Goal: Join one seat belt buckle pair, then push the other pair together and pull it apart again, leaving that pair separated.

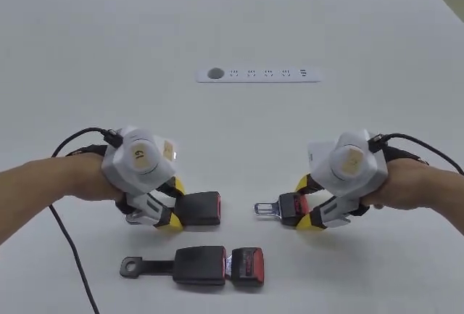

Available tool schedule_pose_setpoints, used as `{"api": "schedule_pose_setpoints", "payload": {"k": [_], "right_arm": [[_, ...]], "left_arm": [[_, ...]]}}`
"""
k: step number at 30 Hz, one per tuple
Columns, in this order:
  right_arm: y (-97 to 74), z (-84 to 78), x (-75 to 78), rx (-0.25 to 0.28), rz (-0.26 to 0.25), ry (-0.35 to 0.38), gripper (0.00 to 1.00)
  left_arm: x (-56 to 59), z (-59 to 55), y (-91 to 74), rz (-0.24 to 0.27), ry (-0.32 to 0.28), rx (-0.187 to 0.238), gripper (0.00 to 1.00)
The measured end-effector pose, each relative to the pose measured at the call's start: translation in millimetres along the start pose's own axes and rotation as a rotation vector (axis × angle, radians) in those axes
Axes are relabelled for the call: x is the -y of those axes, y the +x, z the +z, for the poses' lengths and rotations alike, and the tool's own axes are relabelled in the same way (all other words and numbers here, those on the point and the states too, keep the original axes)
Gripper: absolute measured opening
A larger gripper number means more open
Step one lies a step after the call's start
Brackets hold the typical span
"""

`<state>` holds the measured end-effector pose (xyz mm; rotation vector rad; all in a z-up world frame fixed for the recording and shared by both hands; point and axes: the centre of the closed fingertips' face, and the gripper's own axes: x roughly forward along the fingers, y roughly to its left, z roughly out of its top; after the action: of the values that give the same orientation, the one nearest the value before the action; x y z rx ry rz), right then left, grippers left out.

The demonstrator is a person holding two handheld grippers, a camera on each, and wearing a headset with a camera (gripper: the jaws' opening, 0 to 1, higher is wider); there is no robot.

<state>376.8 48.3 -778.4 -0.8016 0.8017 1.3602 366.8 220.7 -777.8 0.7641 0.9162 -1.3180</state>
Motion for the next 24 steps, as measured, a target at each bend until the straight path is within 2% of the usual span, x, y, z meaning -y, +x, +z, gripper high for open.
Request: {"api": "schedule_pose_setpoints", "payload": {"k": [4, 8, 12, 16, 18, 20, 24], "right_arm": [[0.7, -0.9, 0.5, -0.003, 0.005, -0.013, 0.31], [1.0, -1.8, 0.2, -0.004, 0.007, -0.016, 0.32], [0.5, -2.5, 0.2, -0.001, 0.006, 0.001, 0.32], [0.2, -1.7, -0.3, 0.000, 0.006, -0.008, 0.32], [0.4, -1.6, -0.4, -0.001, 0.004, -0.007, 0.32], [0.4, -1.1, -0.6, 0.001, 0.000, -0.020, 0.32], [-0.5, 0.6, -2.4, -0.001, -0.018, -0.050, 0.33]], "left_arm": [[-3.2, -2.4, -0.5, -0.003, 0.005, -0.005, 0.31], [1.3, 0.9, 0.5, -0.001, 0.007, -0.009, 0.31], [-4.7, -3.5, -1.0, -0.005, 0.015, -0.008, 0.31], [-0.6, -1.4, -0.2, -0.005, 0.025, -0.015, 0.32], [-4.5, -4.6, -1.0, -0.005, 0.029, -0.017, 0.32], [2.6, 0.3, 0.5, -0.004, 0.028, -0.018, 0.32], [-3.4, -2.1, -1.9, 0.008, 0.031, -0.017, 0.33]]}}
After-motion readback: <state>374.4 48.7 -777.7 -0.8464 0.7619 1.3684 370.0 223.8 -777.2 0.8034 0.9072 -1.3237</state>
